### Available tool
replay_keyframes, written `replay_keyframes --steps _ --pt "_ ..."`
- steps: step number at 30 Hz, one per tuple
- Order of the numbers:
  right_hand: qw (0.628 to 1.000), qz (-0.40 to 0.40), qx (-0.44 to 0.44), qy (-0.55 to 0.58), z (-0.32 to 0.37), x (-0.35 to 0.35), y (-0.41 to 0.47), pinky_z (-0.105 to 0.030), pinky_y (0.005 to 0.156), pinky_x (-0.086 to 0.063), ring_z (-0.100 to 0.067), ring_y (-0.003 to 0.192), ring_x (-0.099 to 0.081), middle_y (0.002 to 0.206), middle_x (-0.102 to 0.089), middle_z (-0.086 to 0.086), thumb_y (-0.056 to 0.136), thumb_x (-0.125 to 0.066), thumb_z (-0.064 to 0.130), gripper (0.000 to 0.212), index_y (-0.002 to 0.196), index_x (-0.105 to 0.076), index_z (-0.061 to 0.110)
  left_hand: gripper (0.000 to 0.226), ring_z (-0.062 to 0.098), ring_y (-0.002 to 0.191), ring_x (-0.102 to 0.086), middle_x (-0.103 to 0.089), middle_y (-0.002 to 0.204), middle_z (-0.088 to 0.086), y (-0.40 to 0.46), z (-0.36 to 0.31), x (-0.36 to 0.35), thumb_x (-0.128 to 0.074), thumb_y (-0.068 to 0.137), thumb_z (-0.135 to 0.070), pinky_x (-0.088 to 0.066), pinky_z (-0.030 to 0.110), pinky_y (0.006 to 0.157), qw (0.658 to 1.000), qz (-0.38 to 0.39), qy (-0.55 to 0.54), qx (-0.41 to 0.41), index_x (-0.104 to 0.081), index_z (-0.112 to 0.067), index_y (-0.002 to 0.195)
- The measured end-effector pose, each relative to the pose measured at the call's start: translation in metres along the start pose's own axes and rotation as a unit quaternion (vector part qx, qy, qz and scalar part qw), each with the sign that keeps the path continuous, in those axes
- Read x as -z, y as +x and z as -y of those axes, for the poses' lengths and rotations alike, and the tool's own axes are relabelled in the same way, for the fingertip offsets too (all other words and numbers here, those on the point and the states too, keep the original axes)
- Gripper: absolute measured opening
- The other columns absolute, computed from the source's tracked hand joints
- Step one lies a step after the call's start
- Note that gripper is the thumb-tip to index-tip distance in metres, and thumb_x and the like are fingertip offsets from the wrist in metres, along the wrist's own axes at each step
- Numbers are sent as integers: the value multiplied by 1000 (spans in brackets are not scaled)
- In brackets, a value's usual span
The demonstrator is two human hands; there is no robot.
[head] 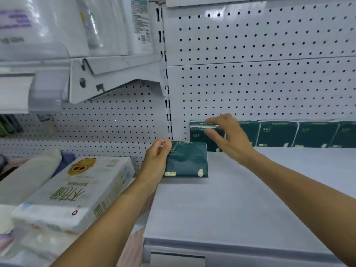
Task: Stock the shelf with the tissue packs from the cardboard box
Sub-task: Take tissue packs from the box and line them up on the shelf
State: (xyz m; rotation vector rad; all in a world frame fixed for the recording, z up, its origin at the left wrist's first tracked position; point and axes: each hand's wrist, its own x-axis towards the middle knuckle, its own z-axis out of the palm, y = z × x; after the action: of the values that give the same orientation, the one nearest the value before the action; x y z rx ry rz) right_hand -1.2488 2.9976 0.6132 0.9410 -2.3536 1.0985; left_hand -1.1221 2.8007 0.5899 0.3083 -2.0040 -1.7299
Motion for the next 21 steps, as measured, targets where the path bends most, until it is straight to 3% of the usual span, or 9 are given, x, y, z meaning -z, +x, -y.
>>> replay_keyframes --steps 2,4,6,9,13,17,21 --pt "983 139 -21 114 21 6 -12 -29 95 -42 1 113 -49 121 -50 23 80 -66 60 49 125 -54 49 16 -1 80 -65 -69 94 -5 1 -4 -10 -48 102 -29 -51 16 70 999 15 8 -36 -63 -24 104" --pt "976 206 11 66 25 8 -22 -30 97 -44 3 115 -49 122 -49 28 69 -72 66 65 128 -46 56 14 -3 75 -63 -67 93 -2 1 -9 -25 -48 102 -24 -49 13 63 997 46 14 -68 -61 -21 106" --pt "979 197 27 38 17 16 -30 -29 95 -47 1 111 -52 118 -53 22 69 -79 54 66 128 -49 51 12 6 84 -65 -65 100 3 0 -10 -40 -49 102 -27 -52 18 67 992 93 25 -76 -56 -24 111" --pt "988 156 3 -3 -10 39 -39 -31 89 -51 -3 102 -54 111 -54 17 75 -81 38 55 123 -55 45 21 9 107 -57 -56 118 -3 7 -4 -56 -48 101 -33 -50 29 90 981 117 109 -113 -47 -32 122" --pt "988 118 -19 -95 -52 65 -41 -31 85 -49 -5 98 -50 108 -51 15 79 -76 40 51 125 -54 42 58 10 133 -26 -32 143 -7 33 1 -67 -58 96 -31 -25 22 105 929 67 286 -224 -31 -31 146" --pt "983 76 0 -166 -81 70 -29 -31 88 -47 -10 111 -44 116 -48 12 85 -73 31 49 130 -55 35 85 17 146 -3 -8 159 -6 63 8 -83 -69 88 -34 -22 41 116 883 70 412 -214 -15 -34 153" --pt "976 36 22 -212 -100 57 -13 -41 93 -49 -21 117 -47 131 -50 3 85 -72 28 48 131 -57 29 91 20 149 11 4 163 -7 84 16 -90 -68 89 -36 -17 44 120 824 83 516 -218 -7 -34 155"
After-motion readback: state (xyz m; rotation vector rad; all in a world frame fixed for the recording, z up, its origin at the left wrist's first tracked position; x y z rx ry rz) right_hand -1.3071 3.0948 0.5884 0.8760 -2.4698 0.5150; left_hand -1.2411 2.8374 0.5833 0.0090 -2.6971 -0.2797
